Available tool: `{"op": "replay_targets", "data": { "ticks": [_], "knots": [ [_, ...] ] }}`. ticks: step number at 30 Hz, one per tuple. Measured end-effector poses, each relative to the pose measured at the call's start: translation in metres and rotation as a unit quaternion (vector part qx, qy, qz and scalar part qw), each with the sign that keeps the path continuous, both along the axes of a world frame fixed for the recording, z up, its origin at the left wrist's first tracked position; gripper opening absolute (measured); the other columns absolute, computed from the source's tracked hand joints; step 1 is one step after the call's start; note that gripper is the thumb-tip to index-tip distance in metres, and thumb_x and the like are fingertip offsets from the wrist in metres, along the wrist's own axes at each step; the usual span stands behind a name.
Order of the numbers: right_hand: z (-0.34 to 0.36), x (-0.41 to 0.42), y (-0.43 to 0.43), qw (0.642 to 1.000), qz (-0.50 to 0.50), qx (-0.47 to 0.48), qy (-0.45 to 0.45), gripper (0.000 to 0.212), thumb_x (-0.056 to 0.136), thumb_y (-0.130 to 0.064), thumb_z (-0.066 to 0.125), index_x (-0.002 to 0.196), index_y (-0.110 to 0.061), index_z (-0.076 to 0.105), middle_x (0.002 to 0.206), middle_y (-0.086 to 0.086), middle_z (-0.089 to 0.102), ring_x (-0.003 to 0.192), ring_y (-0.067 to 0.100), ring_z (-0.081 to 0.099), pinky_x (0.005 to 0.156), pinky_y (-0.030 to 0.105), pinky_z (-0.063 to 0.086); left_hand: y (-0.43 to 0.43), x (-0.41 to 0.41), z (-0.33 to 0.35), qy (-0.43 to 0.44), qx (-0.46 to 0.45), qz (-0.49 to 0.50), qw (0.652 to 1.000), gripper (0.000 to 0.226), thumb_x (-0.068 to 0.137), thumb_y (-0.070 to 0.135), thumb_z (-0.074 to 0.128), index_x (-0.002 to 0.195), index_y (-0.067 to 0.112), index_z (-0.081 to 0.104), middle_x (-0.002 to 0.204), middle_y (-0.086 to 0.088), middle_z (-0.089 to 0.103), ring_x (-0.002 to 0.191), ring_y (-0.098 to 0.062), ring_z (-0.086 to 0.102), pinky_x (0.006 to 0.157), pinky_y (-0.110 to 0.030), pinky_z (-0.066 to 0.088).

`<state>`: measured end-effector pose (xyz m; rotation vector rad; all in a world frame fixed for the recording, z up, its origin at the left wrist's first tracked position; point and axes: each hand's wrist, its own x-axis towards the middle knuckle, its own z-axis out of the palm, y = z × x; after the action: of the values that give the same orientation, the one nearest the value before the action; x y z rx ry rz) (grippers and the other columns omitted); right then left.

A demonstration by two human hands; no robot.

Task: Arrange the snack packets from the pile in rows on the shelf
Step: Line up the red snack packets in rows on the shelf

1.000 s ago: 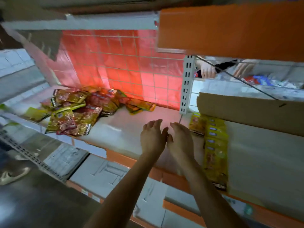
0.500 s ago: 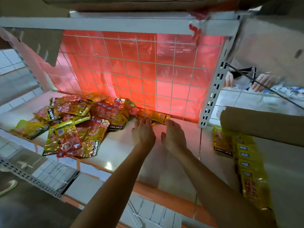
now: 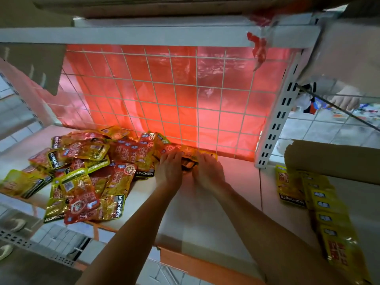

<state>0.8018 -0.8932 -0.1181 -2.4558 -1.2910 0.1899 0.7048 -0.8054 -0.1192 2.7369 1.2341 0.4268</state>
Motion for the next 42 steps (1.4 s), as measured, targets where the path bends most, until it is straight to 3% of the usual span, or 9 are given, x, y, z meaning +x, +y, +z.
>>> {"op": "replay_targets", "data": {
  "ticks": [4,11,17,23,26,30,32,36,42],
  "knots": [
    [-0.001,-0.003,-0.010,0.998,-0.037,-0.012,-0.056,0.044,0.092,-0.022,0.045,0.135,-0.021,0.043,0.131,0.008,0.045,0.120,0.032,0.039,0.091,0.042,0.037,-0.002,-0.004,-0.004,-0.036,0.022,-0.002,0.999,0.044,0.096,0.017,0.048,0.139,0.028,0.047,0.135,0.001,0.052,0.119,-0.029,0.043,0.085,-0.036,0.044],
    [-0.002,-0.008,-0.037,0.996,-0.032,-0.008,-0.087,0.035,0.095,-0.018,0.043,0.128,-0.021,0.052,0.125,0.007,0.050,0.115,0.030,0.043,0.090,0.038,0.037,-0.025,-0.019,-0.016,-0.158,0.007,-0.032,0.987,0.044,0.089,0.010,0.056,0.130,0.023,0.060,0.129,0.001,0.062,0.120,-0.032,0.047,0.101,-0.030,0.031],
    [0.007,-0.006,-0.079,0.990,-0.084,0.061,-0.094,0.033,0.096,-0.018,0.042,0.126,-0.024,0.056,0.117,0.003,0.060,0.106,0.027,0.052,0.081,0.034,0.041,-0.055,-0.020,-0.014,-0.183,-0.058,-0.072,0.979,0.036,0.086,0.009,0.059,0.117,0.023,0.069,0.123,-0.001,0.066,0.111,-0.028,0.056,0.093,-0.031,0.042],
    [0.025,-0.002,-0.099,0.957,-0.157,0.229,0.088,0.024,0.098,-0.014,0.043,0.108,-0.011,0.064,0.103,0.012,0.068,0.099,0.032,0.059,0.077,0.037,0.042,-0.086,-0.015,-0.007,-0.209,-0.107,-0.060,0.970,0.035,0.080,0.011,0.058,0.112,0.017,0.070,0.115,-0.010,0.069,0.102,-0.032,0.058,0.083,-0.029,0.043],
    [0.029,-0.011,-0.094,0.935,-0.163,0.267,0.169,0.022,0.097,-0.012,0.045,0.109,-0.009,0.063,0.106,0.012,0.068,0.103,0.032,0.059,0.082,0.036,0.043,-0.101,-0.010,0.006,-0.327,-0.256,-0.010,0.910,0.041,0.078,0.031,0.042,0.103,0.013,0.070,0.102,-0.015,0.071,0.092,-0.032,0.064,0.073,-0.028,0.045],
    [0.029,-0.025,-0.084,0.935,-0.152,0.260,0.186,0.023,0.096,-0.012,0.044,0.111,-0.010,0.062,0.109,0.009,0.068,0.104,0.029,0.059,0.079,0.030,0.038,-0.108,-0.011,0.009,-0.497,-0.472,0.056,0.726,0.027,0.094,0.027,0.045,0.099,0.011,0.066,0.100,-0.018,0.069,0.096,-0.036,0.066,0.083,-0.047,0.056],
    [0.028,-0.032,-0.079,0.941,-0.139,0.245,0.186,0.024,0.096,-0.012,0.045,0.111,-0.010,0.063,0.110,0.008,0.068,0.105,0.029,0.059,0.082,0.031,0.040,-0.106,-0.016,0.009,-0.530,-0.500,0.075,0.681,0.025,0.100,0.022,0.045,0.101,0.007,0.065,0.098,-0.018,0.070,0.090,-0.030,0.068,0.072,-0.037,0.058],
    [0.026,-0.041,-0.070,0.949,-0.117,0.226,0.186,0.027,0.095,-0.013,0.044,0.110,-0.012,0.066,0.111,0.007,0.068,0.105,0.027,0.060,0.082,0.028,0.041,-0.101,-0.028,0.010,-0.515,-0.461,0.081,0.718,0.007,0.090,0.008,0.059,0.095,0.010,0.064,0.089,-0.013,0.072,0.078,-0.023,0.068,0.076,-0.038,0.056],
    [0.014,-0.040,-0.056,0.988,-0.079,0.113,0.068,0.034,0.091,-0.029,0.050,0.121,-0.013,0.057,0.117,0.011,0.062,0.109,0.032,0.053,0.085,0.039,0.044,-0.085,-0.048,0.005,-0.472,-0.378,0.219,0.766,0.026,0.091,0.016,0.051,0.115,0.010,0.060,0.105,-0.012,0.067,0.095,-0.028,0.064,0.088,-0.046,0.054]
  ]
}}
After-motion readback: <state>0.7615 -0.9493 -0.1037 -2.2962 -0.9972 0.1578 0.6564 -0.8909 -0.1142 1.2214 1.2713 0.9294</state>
